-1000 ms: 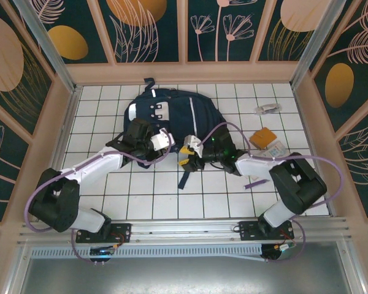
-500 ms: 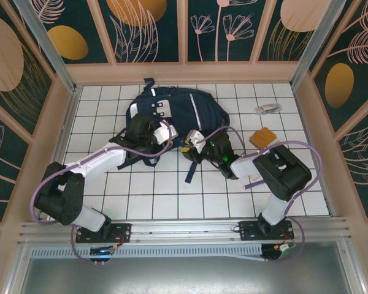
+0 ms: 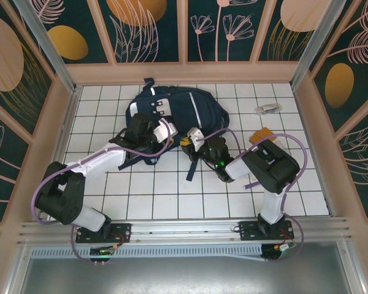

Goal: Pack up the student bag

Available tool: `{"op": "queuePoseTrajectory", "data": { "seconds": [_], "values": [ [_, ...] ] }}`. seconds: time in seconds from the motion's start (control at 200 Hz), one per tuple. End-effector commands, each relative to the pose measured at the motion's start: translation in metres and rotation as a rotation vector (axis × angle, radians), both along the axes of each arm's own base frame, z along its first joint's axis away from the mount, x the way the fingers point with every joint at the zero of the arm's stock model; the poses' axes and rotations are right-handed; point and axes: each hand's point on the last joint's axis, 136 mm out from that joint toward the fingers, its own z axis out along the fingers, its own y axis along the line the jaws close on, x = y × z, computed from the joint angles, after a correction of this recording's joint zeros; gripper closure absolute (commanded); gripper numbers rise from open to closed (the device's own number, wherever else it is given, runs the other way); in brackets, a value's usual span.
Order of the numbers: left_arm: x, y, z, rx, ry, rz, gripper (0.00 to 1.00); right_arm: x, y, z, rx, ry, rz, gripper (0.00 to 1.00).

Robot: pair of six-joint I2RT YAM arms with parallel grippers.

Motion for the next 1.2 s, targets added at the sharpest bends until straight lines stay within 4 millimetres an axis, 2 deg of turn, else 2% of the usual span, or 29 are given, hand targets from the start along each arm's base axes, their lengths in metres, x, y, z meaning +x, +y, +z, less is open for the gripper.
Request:
{"op": "queuePoseTrajectory", "data": {
  "seconds": [0.0, 0.115, 0.46, 0.575, 0.671, 0.726, 0.741, 0.761, 0.841, 0.931, 1.056, 1.131, 1.196],
  "values": [
    [0.007, -0.016, 0.036, -0.103, -0.106, -0.046, 1.00, 0.007, -0.009, 0.010, 0.046, -0.035, -0.089, 0.94],
    [0.011, -0.008, 0.030, -0.044, -0.125, -0.020, 1.00, 0.001, -0.014, 0.015, 0.054, -0.048, -0.072, 1.00],
    [0.022, 0.026, 0.006, 0.156, -0.204, 0.074, 1.00, -0.007, -0.043, 0.021, 0.108, -0.025, -0.102, 1.00],
    [0.028, 0.042, 0.008, 0.176, -0.232, 0.122, 1.00, 0.000, -0.067, 0.024, 0.130, -0.025, -0.200, 1.00],
    [0.030, 0.056, 0.010, 0.184, -0.250, 0.141, 1.00, 0.012, -0.096, 0.022, 0.167, -0.001, -0.321, 1.00],
    [0.029, 0.065, 0.009, 0.213, -0.264, 0.138, 1.00, 0.013, -0.107, 0.021, 0.206, 0.023, -0.366, 1.00],
    [0.028, 0.067, 0.008, 0.223, -0.266, 0.136, 1.00, 0.019, -0.119, 0.021, 0.217, 0.025, -0.403, 1.00],
    [0.027, 0.070, 0.006, 0.235, -0.268, 0.133, 1.00, 0.021, -0.125, 0.020, 0.227, 0.031, -0.422, 1.00],
    [0.022, 0.081, 0.003, 0.267, -0.264, 0.124, 1.00, 0.025, -0.141, 0.017, 0.255, 0.057, -0.468, 1.00],
    [0.018, 0.089, 0.002, 0.280, -0.242, 0.119, 1.00, 0.024, -0.146, 0.015, 0.239, 0.050, -0.477, 1.00],
    [0.025, 0.108, -0.005, 0.317, -0.225, 0.182, 1.00, 0.017, -0.151, 0.012, 0.187, 0.015, -0.503, 1.00],
    [0.037, 0.123, -0.008, 0.347, -0.219, 0.240, 1.00, 0.013, -0.144, 0.012, 0.171, -0.001, -0.465, 1.00],
    [0.056, 0.140, -0.008, 0.341, -0.216, 0.342, 1.00, 0.009, -0.138, 0.016, 0.155, -0.028, -0.441, 1.00]
  ]
}}
